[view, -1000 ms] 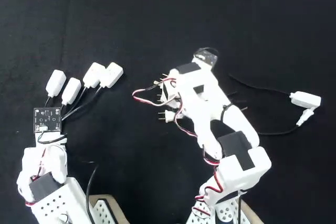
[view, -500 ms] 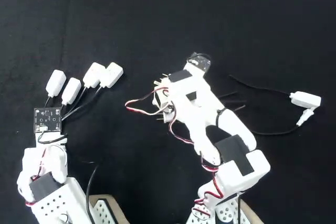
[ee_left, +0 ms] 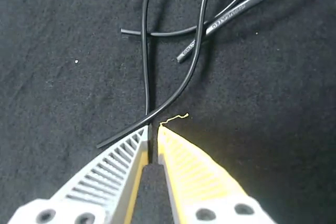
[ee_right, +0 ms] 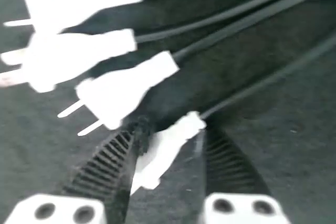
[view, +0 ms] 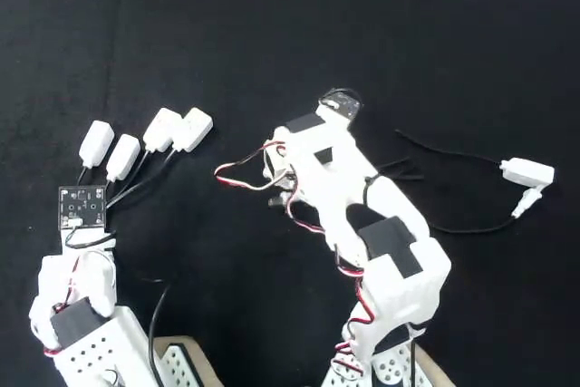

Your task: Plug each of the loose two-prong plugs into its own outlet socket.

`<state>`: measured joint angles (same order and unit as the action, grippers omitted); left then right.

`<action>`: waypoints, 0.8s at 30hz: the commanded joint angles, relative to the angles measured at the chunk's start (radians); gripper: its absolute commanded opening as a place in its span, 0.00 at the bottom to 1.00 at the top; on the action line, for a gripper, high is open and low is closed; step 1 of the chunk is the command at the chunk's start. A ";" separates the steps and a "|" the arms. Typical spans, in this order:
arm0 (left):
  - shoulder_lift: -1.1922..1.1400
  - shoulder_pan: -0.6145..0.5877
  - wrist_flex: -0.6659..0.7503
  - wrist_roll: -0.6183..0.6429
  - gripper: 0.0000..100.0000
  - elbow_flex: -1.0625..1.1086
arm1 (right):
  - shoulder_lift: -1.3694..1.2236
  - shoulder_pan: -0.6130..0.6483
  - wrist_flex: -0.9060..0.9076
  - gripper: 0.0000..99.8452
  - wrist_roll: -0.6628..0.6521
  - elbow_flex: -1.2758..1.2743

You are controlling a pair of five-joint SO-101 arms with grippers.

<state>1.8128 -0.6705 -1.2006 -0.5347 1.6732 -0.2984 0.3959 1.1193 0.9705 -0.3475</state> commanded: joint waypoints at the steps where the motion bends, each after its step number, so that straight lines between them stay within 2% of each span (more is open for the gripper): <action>1: 0.009 0.024 -0.002 -0.009 0.05 -0.001 | -0.018 -0.017 0.066 0.03 -0.002 0.053; 6: 0.009 0.025 -0.002 -0.011 0.05 -0.001 | -0.018 -0.017 0.189 0.01 -0.014 0.111; 10: 0.009 0.025 -0.002 -0.011 0.05 -0.001 | -0.016 -0.014 0.321 0.01 -0.137 0.176; 14: 0.009 0.025 -0.002 -0.011 0.05 -0.001 | -0.016 -0.017 0.420 0.01 -0.313 0.243; 19: 0.009 0.027 -0.002 -0.011 0.05 -0.001 | -0.016 -0.029 0.423 0.01 -0.684 0.275; 24: 0.009 0.027 -0.002 -0.009 0.05 -0.001 | -0.016 -0.127 0.468 0.01 -0.878 0.383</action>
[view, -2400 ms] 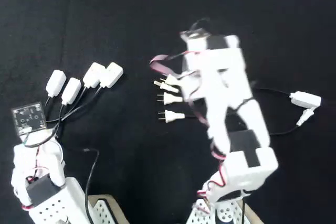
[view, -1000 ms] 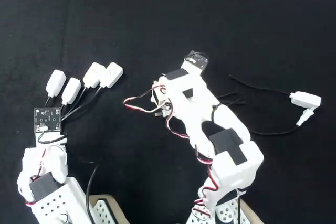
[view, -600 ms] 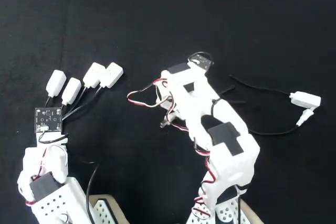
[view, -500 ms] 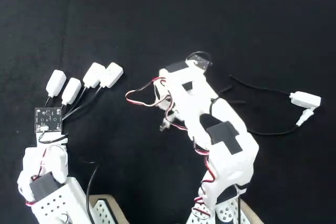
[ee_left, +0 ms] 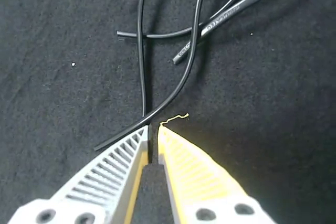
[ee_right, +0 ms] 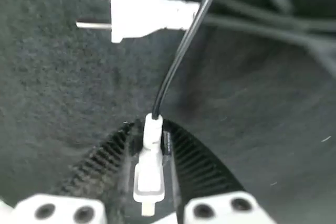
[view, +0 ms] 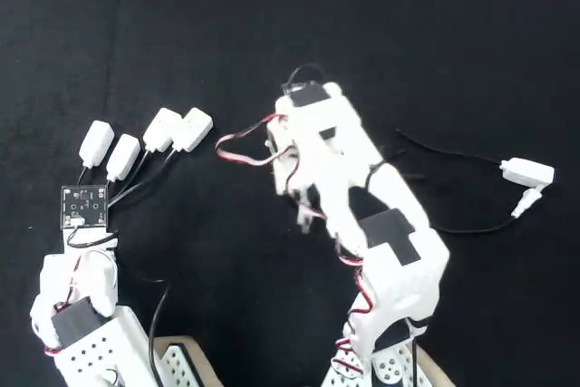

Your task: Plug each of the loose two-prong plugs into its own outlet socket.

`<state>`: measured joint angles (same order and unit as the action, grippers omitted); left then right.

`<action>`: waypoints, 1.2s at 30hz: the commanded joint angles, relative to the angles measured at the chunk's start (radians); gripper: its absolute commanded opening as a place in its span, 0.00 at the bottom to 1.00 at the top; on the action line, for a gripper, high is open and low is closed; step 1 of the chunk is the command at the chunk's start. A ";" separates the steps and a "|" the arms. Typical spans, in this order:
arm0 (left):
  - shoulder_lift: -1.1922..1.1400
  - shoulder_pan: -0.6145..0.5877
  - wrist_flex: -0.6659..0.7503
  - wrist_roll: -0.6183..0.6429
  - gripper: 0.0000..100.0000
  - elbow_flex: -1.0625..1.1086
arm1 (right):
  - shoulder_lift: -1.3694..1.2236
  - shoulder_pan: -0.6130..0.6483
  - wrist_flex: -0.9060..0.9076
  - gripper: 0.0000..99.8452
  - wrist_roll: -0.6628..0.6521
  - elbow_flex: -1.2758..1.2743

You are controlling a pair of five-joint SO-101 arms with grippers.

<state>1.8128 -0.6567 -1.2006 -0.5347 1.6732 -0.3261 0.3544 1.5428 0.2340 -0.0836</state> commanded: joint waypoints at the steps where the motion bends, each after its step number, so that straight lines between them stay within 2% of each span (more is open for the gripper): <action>1: 0.009 0.013 -0.002 -0.009 0.05 -0.001 | 0.018 -0.107 0.066 0.01 -0.157 0.145; 6: 0.009 0.013 -0.002 -0.009 0.05 -0.001 | 0.147 -0.132 0.160 0.01 -0.219 0.176; 10: 0.009 0.013 -0.002 -0.009 0.05 -0.001 | 0.308 -0.130 0.167 0.01 -0.264 0.117; 16: 0.009 0.013 -0.002 -0.009 0.05 -0.001 | 0.415 0.038 0.072 0.01 -0.427 -0.050; 22: 0.009 0.012 -0.003 -0.011 0.05 -0.001 | 0.308 0.189 -0.080 0.01 -0.677 -0.163; 29: 0.009 0.012 -0.003 -0.012 0.05 -0.001 | 0.062 0.203 -0.244 0.02 -0.697 -0.160; 36: 0.009 0.012 -0.003 -0.012 0.05 -0.001 | -0.087 0.222 -0.164 0.04 -0.753 -0.082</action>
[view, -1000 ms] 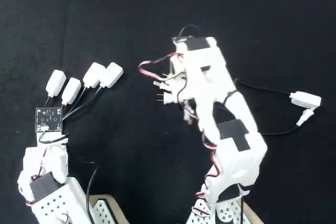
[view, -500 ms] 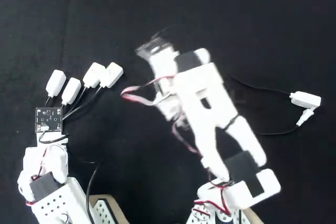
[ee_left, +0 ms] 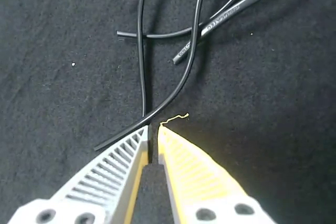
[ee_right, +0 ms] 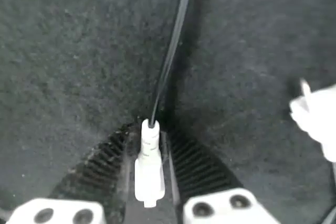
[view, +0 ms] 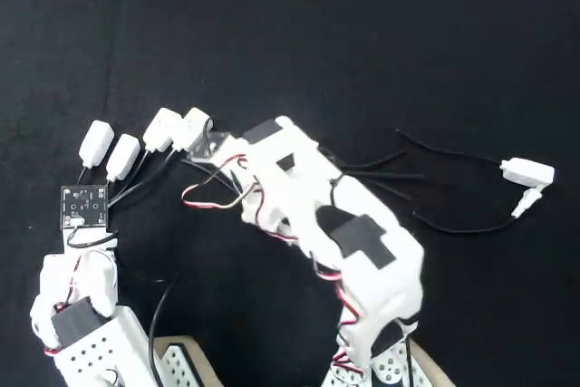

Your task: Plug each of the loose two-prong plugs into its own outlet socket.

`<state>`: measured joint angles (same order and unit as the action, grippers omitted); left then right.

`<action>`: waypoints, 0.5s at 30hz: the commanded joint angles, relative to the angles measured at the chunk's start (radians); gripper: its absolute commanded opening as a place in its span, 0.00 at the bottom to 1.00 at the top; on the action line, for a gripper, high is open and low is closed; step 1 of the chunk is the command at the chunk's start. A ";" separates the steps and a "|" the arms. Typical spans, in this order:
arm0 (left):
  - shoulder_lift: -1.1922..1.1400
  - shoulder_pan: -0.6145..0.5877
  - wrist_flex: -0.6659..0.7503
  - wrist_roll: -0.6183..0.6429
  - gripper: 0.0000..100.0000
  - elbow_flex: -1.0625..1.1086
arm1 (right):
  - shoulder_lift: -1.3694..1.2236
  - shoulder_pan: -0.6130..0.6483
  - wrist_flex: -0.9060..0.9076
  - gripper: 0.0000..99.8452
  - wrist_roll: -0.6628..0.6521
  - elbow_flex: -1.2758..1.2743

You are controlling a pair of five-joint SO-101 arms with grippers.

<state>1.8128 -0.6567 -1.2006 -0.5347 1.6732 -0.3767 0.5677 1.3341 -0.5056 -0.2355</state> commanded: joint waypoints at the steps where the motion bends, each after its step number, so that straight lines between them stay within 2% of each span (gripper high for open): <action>1: 0.009 0.012 -0.003 -0.012 0.05 -0.001 | -0.047 0.009 0.063 0.07 -0.014 0.082; 5: 0.009 0.012 -0.003 -0.012 0.05 -0.001 | -0.062 0.026 0.163 0.17 -0.017 0.133; 15: 0.009 0.012 -0.003 -0.012 0.05 -0.001 | -0.062 0.038 0.299 0.14 -0.018 0.211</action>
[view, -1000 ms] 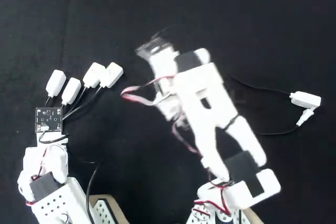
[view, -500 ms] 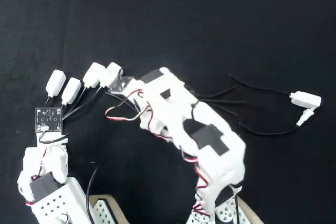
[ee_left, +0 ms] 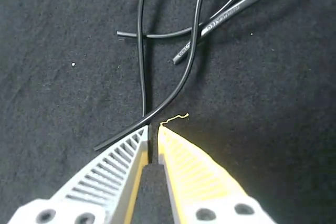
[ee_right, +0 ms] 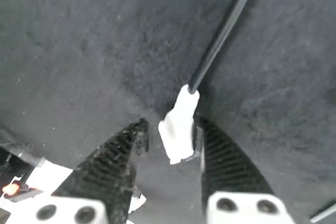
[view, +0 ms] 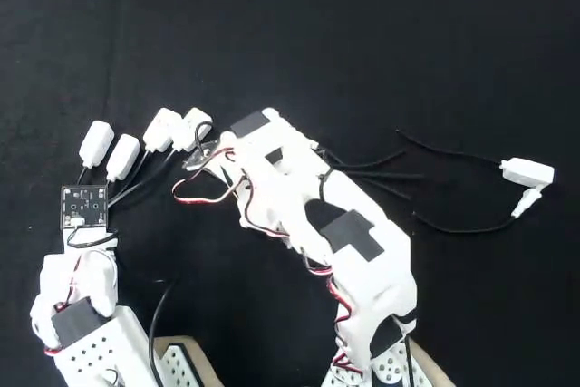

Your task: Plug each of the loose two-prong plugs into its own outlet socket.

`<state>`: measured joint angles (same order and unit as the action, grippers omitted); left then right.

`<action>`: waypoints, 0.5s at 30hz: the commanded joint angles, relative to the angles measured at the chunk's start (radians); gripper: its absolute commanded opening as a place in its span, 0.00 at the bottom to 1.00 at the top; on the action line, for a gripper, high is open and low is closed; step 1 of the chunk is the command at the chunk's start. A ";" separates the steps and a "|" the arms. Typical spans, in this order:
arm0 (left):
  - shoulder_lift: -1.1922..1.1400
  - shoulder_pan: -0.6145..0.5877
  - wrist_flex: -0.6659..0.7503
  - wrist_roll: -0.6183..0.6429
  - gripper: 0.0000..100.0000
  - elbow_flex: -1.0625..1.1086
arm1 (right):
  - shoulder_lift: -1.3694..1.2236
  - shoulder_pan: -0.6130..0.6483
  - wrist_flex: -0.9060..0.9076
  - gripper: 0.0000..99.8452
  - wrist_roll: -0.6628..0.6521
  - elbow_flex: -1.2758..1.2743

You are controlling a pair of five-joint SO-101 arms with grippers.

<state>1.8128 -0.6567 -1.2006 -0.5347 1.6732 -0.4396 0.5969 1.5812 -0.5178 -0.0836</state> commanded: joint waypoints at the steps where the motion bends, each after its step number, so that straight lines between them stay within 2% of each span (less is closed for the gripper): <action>1: 0.009 0.012 -0.003 -0.012 0.05 -0.001 | -0.001 0.009 0.057 0.14 -0.006 0.064; 15: 0.009 0.010 -0.003 -0.012 0.05 -0.001 | -0.031 0.011 0.029 0.13 0.002 0.061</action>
<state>1.8128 -0.6567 -1.2006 -0.5347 1.6732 -0.4549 0.5969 1.6164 -0.5178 -0.0591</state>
